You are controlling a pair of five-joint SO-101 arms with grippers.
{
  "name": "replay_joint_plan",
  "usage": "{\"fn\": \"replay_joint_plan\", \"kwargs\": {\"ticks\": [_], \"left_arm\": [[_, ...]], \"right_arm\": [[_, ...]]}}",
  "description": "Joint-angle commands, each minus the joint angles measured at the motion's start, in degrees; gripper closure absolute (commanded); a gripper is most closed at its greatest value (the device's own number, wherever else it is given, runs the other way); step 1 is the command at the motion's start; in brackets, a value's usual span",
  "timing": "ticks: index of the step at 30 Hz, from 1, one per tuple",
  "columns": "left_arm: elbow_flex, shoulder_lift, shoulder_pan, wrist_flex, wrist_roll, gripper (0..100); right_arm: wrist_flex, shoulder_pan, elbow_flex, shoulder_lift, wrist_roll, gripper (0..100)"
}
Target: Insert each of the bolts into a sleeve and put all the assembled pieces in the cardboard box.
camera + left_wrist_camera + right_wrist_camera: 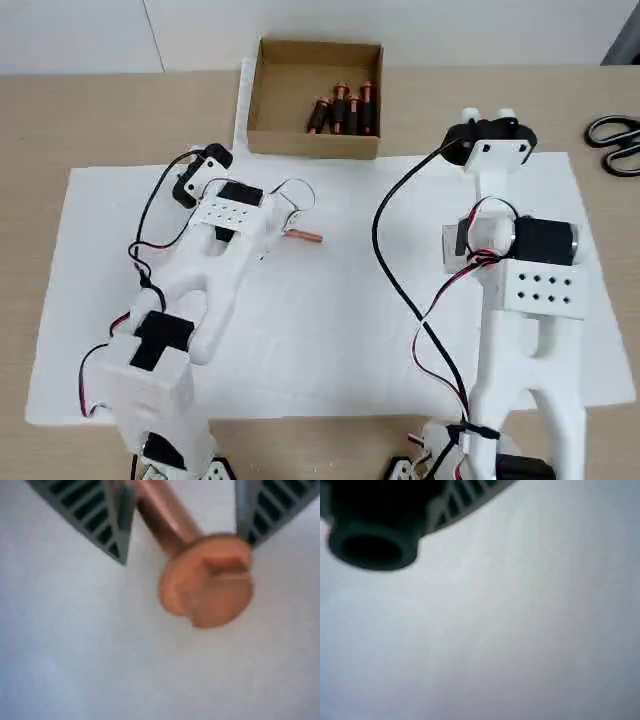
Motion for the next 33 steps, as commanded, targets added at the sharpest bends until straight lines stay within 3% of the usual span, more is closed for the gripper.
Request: {"fn": "replay_joint_plan", "kwargs": {"ticks": [1, 4, 7, 15, 17, 26, 30, 33], "left_arm": [[-2.0, 0.2, 0.1, 0.2, 0.3, 86], [-2.4, 0.3, -0.1, 0.3, 0.3, 89], [-2.4, 0.3, 0.1, 0.2, 0.2, 100], [-2.9, -0.3, 0.3, 0.2, -1.1, 100], [-5.1, -0.8, 0.3, 0.5, -7.6, 100], [-8.3, -6.2, -2.6, 7.8, -55.3, 100], [-8.3, -6.5, -2.9, 11.8, -65.1, 100], [-8.1, -6.0, -2.6, 12.6, -67.0, 99]], "right_arm": [[-0.5, -0.3, -0.2, -1.7, -0.5, 99.5], [-0.7, -0.3, -0.2, -1.7, -0.5, 99.5], [-0.7, -0.3, -0.2, -1.7, -0.5, 99.5], [-0.7, -0.3, -0.2, -1.7, -0.5, 99.5], [-0.7, -0.3, -0.2, -1.7, -0.5, 99.5], [-0.4, -0.3, -0.1, -1.7, -0.5, 99.5], [-0.4, -0.3, -0.1, -1.7, -0.5, 99.5], [-0.4, -0.3, -0.1, -1.7, -0.5, 99.5]]}}
